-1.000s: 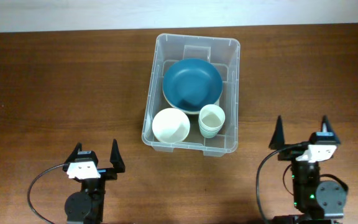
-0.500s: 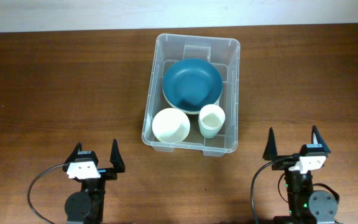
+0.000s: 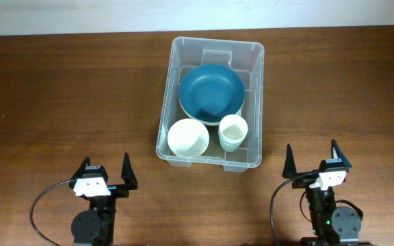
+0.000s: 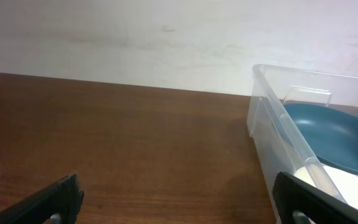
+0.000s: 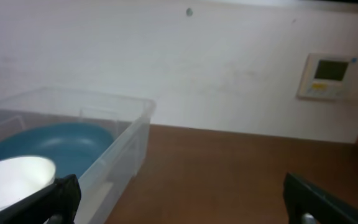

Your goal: Pack container

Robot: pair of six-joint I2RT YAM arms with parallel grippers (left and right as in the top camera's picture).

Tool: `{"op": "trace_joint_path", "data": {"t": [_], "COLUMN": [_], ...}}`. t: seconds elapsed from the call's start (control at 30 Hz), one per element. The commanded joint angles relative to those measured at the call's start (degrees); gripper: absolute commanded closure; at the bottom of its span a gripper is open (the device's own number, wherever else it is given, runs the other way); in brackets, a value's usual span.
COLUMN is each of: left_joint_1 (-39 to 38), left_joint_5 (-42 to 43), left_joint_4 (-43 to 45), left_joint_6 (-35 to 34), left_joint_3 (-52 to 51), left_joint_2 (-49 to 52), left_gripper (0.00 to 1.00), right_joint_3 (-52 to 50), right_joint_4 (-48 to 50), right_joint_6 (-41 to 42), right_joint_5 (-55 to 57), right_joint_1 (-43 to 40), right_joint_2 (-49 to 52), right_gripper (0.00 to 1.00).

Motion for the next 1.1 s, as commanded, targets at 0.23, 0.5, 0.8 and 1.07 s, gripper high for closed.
{"op": "trace_joint_path", "data": {"t": [0.23, 0.5, 0.8, 1.07], "left_joint_1": [0.3, 0.3, 0.3, 0.3], "left_joint_5": [0.6, 0.6, 0.6, 0.6], "left_joint_4": [0.0, 0.0, 0.0, 0.0], "left_joint_6": [0.9, 0.9, 0.9, 0.9], "left_joint_3": [-0.3, -0.3, -0.3, -0.3], "left_joint_2": [-0.3, -0.3, -0.3, -0.3], "left_gripper": [0.0, 0.0, 0.0, 0.0], "right_joint_3": [-0.6, -0.6, -0.6, -0.6], "right_joint_4": [-1.7, -1.9, -9.0, -9.0], "right_joint_6": [0.1, 0.3, 0.3, 0.3], "right_joint_5": [-1.5, -1.8, -1.6, -1.5], "right_joint_1": [0.5, -2.1, -2.1, -2.1], "right_joint_2": [-1.7, -1.7, -1.5, -1.5], "right_gripper": [0.01, 0.01, 0.01, 0.01]}}
